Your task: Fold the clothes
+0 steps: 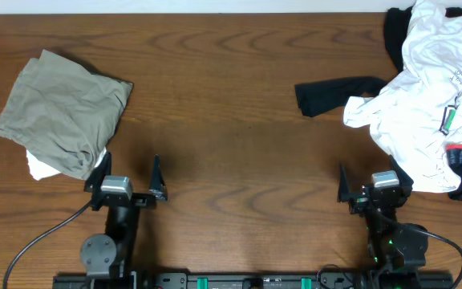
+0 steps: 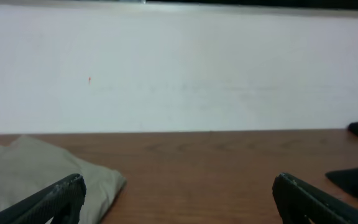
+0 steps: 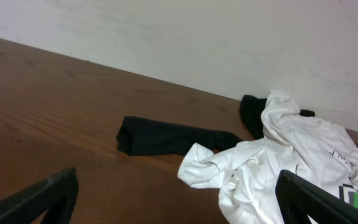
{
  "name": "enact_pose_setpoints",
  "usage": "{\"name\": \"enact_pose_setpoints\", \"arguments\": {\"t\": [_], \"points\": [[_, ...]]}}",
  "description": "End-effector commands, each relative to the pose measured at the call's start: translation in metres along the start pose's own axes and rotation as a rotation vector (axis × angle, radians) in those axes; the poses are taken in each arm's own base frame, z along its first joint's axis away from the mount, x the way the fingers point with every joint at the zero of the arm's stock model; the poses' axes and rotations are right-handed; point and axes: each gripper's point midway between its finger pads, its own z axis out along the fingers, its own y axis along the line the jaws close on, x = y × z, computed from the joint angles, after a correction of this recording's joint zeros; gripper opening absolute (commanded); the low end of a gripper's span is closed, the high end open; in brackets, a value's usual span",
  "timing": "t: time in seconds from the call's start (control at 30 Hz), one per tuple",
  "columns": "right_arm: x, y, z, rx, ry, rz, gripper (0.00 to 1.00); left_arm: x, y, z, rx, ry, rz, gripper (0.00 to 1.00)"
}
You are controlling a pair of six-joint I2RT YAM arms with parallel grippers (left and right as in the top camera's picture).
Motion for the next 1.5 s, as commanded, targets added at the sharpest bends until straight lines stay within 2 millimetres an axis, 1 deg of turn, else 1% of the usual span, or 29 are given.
{"name": "enact_pose_setpoints", "arguments": {"t": [0.0, 0.07, 0.13, 1.47], "points": [[0.001, -0.001, 0.0, 0.002, 0.0, -0.014, 0.99, 0.023, 0.005, 0.0, -0.031, 0.068, 0.012, 0.98], [0.001, -0.001, 0.0, 0.002, 0.0, -0.014, 0.99, 0.045, 0.005, -0.002, -0.032, 0.158, 0.004, 0.98], [0.001, -0.001, 0.0, 0.002, 0.0, -0.014, 0.99, 0.061, 0.006, -0.005, -0.036, 0.222, -0.001, 0.98], [0.0, -0.001, 0.0, 0.001, -0.001, -0.014, 0.99, 0.062, 0.006, -0.006, -0.036, 0.225, -0.002, 0.98]]}}
